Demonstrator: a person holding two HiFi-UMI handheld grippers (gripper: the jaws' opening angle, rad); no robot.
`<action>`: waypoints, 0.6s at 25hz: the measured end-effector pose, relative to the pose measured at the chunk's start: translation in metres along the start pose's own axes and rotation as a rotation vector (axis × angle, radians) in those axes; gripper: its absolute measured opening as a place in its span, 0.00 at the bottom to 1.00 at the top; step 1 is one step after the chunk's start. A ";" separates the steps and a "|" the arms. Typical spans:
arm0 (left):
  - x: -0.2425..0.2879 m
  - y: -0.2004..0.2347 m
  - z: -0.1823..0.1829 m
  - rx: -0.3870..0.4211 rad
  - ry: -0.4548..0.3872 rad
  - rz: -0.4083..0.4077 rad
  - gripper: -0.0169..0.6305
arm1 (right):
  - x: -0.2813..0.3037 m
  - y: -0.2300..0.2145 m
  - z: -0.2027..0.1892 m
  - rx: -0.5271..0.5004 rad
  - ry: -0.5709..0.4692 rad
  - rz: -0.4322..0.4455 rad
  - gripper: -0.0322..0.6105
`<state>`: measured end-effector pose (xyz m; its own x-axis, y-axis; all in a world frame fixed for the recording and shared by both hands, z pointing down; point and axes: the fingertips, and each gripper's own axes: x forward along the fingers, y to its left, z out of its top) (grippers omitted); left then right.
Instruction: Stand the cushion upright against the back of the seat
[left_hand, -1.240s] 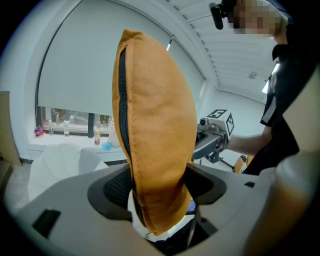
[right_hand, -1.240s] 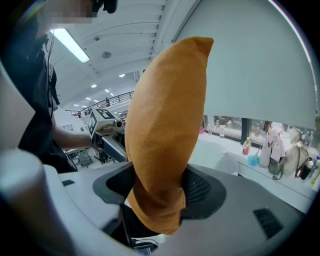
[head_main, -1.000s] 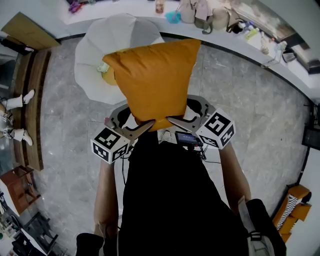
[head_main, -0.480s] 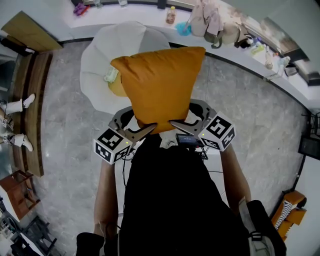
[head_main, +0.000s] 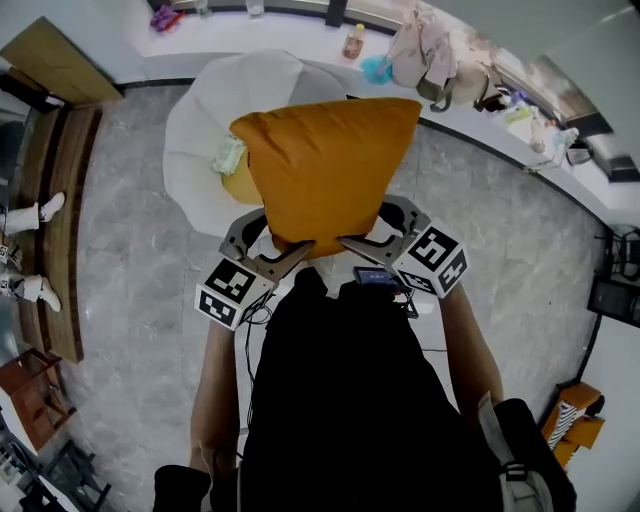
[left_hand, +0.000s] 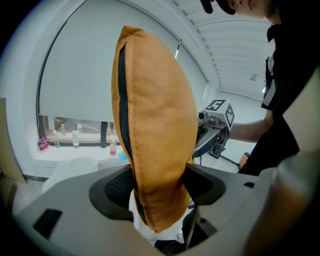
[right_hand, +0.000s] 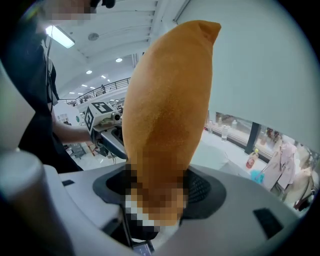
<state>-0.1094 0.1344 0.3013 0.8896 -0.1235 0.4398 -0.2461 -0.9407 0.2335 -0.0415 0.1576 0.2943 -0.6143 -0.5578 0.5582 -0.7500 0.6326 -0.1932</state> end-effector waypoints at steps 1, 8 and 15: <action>-0.001 0.005 0.000 -0.001 -0.001 0.005 0.52 | 0.004 -0.002 0.003 -0.001 0.006 -0.002 0.51; -0.008 0.033 0.005 -0.002 -0.011 0.032 0.52 | 0.026 -0.010 0.021 -0.017 0.042 -0.005 0.51; -0.005 0.051 0.005 -0.013 -0.002 0.055 0.52 | 0.040 -0.023 0.027 -0.042 0.062 0.017 0.51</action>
<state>-0.1243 0.0859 0.3070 0.8751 -0.1758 0.4508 -0.2999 -0.9282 0.2203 -0.0557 0.1059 0.2995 -0.6095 -0.5136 0.6039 -0.7279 0.6643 -0.1696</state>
